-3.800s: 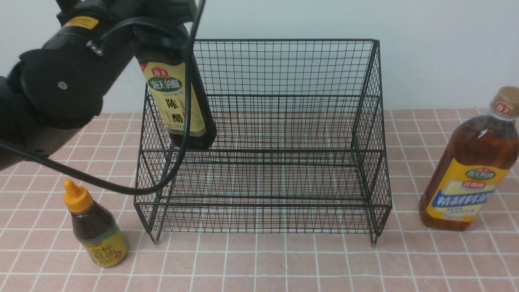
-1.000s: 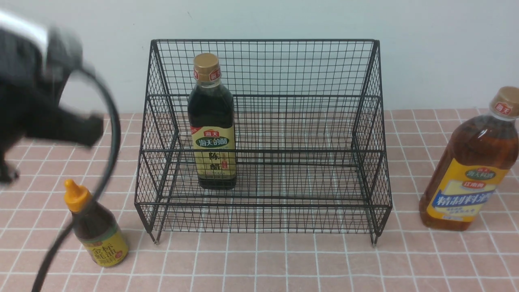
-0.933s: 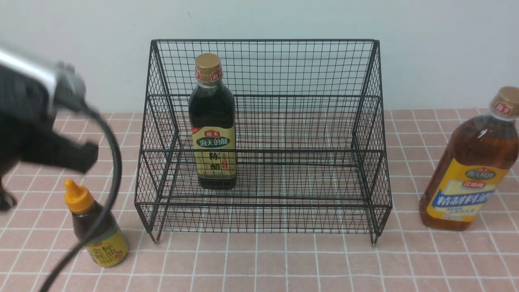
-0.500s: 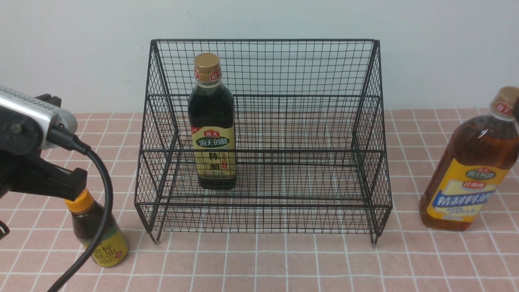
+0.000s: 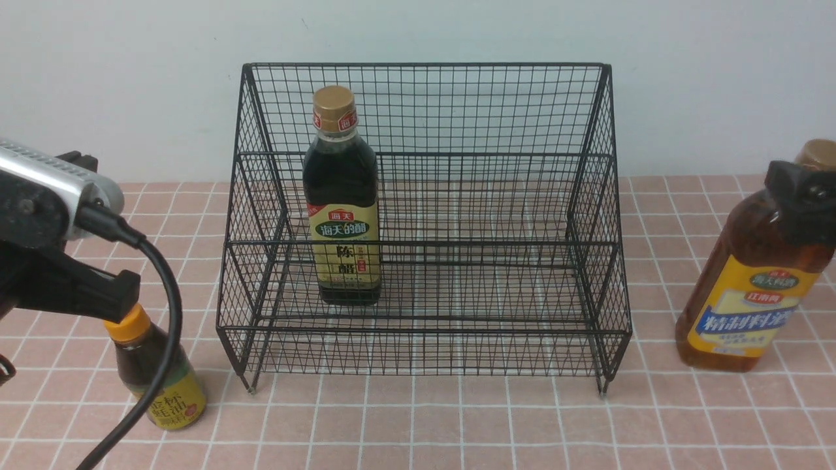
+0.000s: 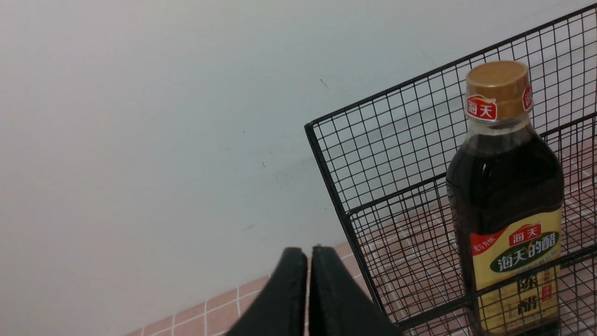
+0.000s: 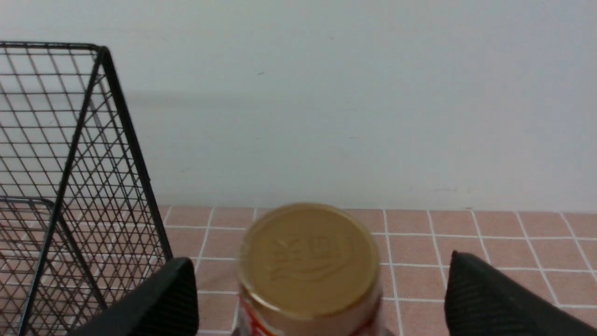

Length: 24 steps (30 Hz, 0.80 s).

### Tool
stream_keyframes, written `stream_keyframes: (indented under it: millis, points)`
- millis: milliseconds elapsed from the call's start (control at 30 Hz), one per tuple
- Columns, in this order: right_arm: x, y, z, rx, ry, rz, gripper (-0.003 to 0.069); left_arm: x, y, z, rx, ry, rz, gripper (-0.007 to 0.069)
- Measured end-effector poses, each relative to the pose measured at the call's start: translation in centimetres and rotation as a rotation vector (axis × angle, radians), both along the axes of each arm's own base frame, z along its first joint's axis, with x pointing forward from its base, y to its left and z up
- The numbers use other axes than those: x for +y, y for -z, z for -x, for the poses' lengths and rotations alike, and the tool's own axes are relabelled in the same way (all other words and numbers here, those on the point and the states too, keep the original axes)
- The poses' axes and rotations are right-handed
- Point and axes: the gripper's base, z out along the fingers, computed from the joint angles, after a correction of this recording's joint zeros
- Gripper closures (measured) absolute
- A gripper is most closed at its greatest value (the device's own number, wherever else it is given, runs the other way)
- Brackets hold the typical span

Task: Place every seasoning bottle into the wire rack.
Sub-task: Use the right arm to grab the condiment bottle closest to it

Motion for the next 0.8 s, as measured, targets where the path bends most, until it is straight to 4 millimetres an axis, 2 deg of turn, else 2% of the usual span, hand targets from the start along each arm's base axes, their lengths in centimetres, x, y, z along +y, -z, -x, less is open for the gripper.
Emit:
stream_keyframes:
  millis: [200, 300, 367, 433, 500, 633, 800]
  points:
    - [0.3, 1.1, -1.3, -0.007, 0.005, 0.006, 0.0002, 0.4, 0.1, 0.0, 0.006, -0.042, -0.007, 0.0631]
    - [0.2, 1.7, -1.9, -0.008, 0.012, 0.010, 0.0034, 0.6, 0.1, 0.0, 0.011, -0.067, -0.009, 0.0631]
    - [0.2, 2.1, -2.1, -0.006, 0.024, 0.000, 0.0088, 0.7, 0.1, 0.0, 0.012, -0.075, -0.009, 0.0631]
    - [0.1, 2.1, -2.2, -0.010, 0.042, -0.020, 0.0200, 0.7, 0.1, 0.0, 0.013, -0.081, -0.009, 0.0631]
    - [0.0, 1.6, -2.2, -0.047, 0.054, -0.025, 0.0355, 0.8, 0.1, 0.0, 0.014, -0.084, -0.009, 0.0631]
    - [0.0, 1.1, -1.5, -0.038, 0.046, -0.015, 0.0347, 0.8, 0.2, 0.0, 0.016, -0.092, -0.008, 0.0631]
    - [0.2, -0.6, 0.4, -0.011, 0.007, -0.026, 0.0347, 0.8, 0.2, 0.0, 0.016, -0.092, -0.008, 0.0631]
